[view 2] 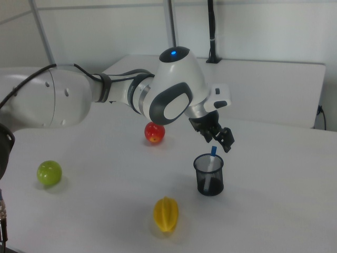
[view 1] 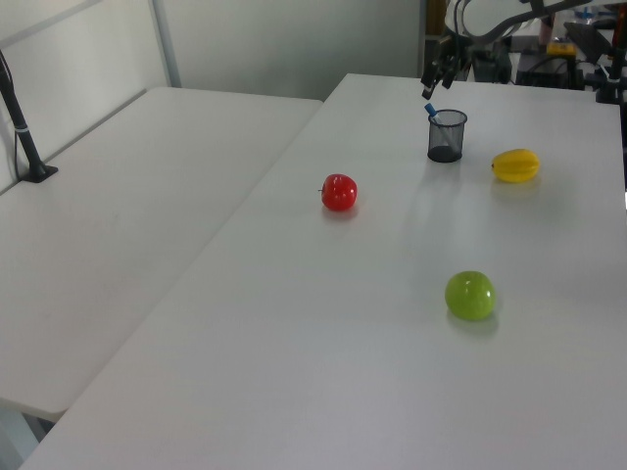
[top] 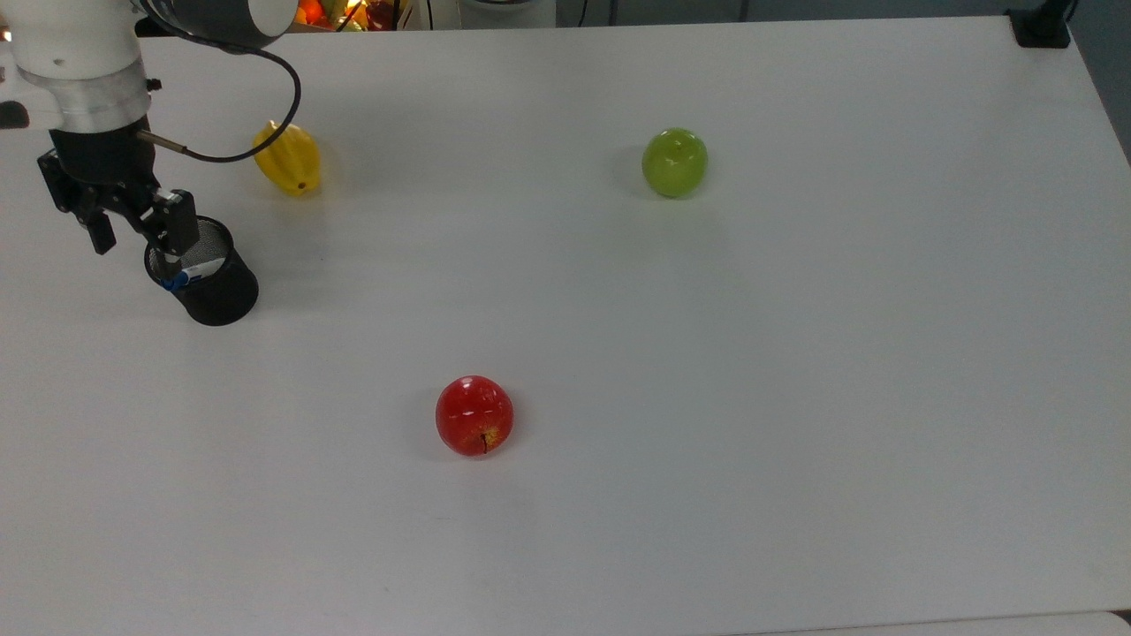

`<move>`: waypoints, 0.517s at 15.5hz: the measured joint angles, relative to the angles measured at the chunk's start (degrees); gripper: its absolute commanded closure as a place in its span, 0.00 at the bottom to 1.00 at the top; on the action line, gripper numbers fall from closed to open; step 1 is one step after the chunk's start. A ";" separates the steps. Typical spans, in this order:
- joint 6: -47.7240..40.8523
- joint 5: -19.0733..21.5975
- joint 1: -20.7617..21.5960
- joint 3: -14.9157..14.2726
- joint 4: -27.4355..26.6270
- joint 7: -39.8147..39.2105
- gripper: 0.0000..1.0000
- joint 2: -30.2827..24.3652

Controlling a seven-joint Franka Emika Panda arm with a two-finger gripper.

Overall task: Take marker pen
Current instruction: 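Lower the gripper and close it on the blue-capped marker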

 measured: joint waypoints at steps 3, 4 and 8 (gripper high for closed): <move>0.05 -0.82 1.13 0.08 0.06 0.00 0.60 1.26; 0.06 -0.92 1.34 0.09 0.12 0.00 0.64 1.48; 0.06 -1.33 1.31 0.09 0.50 0.00 0.85 1.66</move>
